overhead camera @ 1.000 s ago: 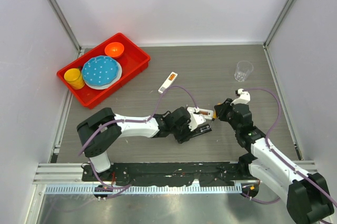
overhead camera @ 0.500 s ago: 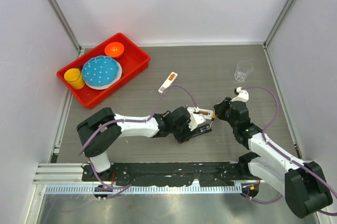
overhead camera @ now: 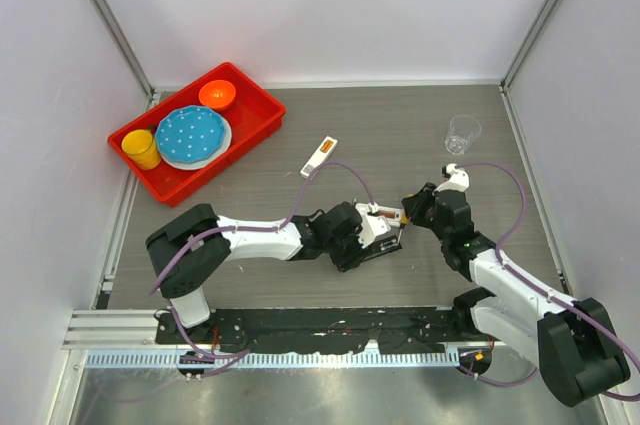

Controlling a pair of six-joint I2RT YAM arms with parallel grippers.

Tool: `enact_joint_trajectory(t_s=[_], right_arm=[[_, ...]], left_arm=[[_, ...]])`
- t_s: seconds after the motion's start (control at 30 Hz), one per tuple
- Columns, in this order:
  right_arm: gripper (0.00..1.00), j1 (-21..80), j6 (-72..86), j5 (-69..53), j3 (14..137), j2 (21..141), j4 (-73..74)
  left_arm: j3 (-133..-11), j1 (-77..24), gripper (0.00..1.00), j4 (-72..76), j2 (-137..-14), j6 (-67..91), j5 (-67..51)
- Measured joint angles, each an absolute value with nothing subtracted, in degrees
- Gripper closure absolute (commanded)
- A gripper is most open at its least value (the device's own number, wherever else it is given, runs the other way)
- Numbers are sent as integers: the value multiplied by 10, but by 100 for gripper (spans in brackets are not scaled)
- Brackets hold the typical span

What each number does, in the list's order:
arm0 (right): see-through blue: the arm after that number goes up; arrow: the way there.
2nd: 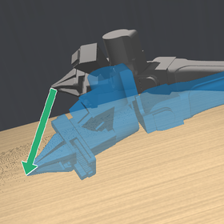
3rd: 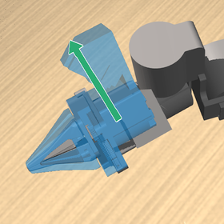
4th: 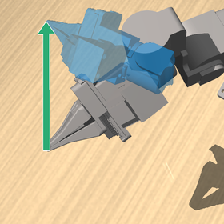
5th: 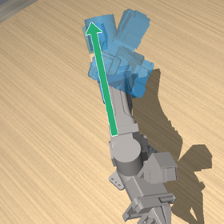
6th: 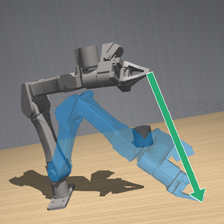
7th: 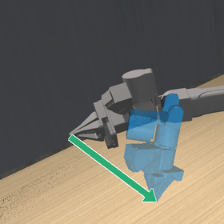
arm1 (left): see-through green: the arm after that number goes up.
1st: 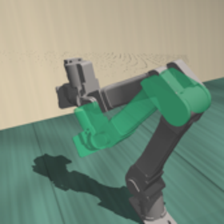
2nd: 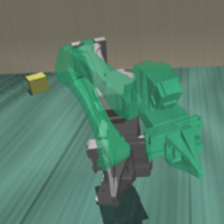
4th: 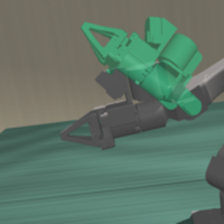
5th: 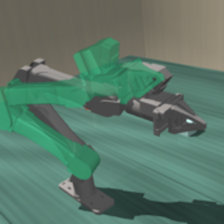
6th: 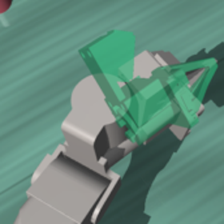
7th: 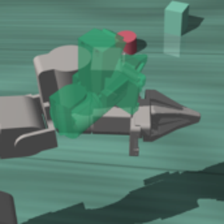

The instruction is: Unload the batteries from the remote control

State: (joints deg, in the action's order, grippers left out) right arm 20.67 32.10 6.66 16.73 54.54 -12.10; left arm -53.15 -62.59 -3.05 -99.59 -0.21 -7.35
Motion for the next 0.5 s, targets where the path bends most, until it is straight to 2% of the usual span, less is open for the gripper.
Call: enact_joint_trajectory(t_s=[0.3,0.5], right_arm=[[99,204,328,24,154,543,-160],[99,201,337,1,150,533,-183]], left_arm=[[-543,-625,100,-49,-1001,-2,-76],[-543,-625,100,-51,-1001,-2,-76]])
